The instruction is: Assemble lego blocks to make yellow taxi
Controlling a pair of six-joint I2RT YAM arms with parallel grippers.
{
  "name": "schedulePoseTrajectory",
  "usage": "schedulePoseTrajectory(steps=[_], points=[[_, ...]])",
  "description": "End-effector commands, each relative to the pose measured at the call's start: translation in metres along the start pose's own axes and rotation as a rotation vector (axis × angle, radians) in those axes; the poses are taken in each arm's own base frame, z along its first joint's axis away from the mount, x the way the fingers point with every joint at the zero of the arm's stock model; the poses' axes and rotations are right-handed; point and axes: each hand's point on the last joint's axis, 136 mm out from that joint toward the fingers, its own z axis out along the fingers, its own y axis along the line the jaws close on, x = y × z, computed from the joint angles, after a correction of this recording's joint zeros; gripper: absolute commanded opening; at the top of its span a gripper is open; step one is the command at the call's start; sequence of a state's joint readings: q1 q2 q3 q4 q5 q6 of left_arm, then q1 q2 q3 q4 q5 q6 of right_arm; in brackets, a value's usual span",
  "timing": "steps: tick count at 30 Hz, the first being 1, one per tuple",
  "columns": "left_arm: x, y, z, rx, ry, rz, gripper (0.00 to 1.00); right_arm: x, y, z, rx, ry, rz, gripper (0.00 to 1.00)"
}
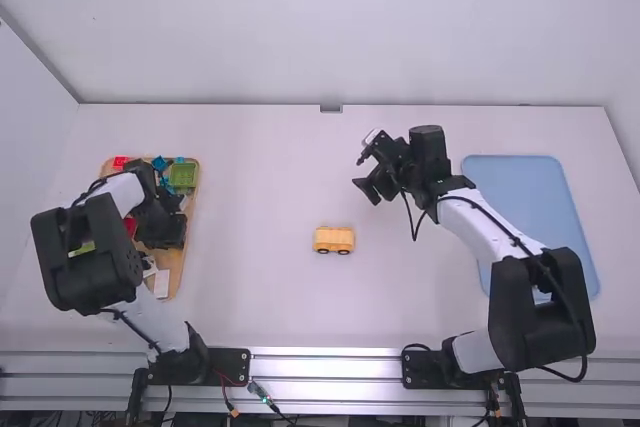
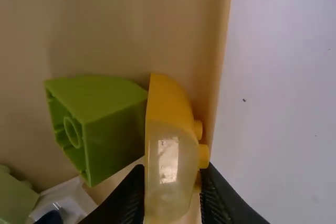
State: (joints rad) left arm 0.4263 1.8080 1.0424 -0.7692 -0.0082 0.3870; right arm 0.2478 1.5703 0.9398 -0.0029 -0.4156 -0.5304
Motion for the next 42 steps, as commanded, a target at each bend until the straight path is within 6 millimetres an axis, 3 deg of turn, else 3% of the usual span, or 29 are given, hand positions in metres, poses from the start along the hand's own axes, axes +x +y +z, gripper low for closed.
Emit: schedulePoseTrajectory(steps=[1, 11, 19, 34, 42], points=[[0.005, 0.002, 0.0, -0.007, 0.011, -0.003, 0.28, -0.007, -0.005, -0.003, 0.011, -0.016, -0.002, 0.99], [0.005, 0.002, 0.006, -0.015, -0.004, 0.001, 0.39, -0.007, -0.004, -0.003, 0.01, -0.013, 0.0, 0.99], [0.007, 0.006, 0.016, -0.045, -0.012, -0.003, 0.28, -0.007, -0.004, -0.003, 0.01, -0.013, 0.0, 0.99], [0.004, 0.006, 0.022, -0.053, -0.039, 0.0, 0.34, -0.005, -0.004, -0.003, 0.007, -0.009, 0.002, 0.99], [0.006, 0.006, 0.021, -0.049, -0.03, -0.011, 0.22, -0.005, -0.003, -0.003, 0.005, -0.006, 0.011, 0.99]])
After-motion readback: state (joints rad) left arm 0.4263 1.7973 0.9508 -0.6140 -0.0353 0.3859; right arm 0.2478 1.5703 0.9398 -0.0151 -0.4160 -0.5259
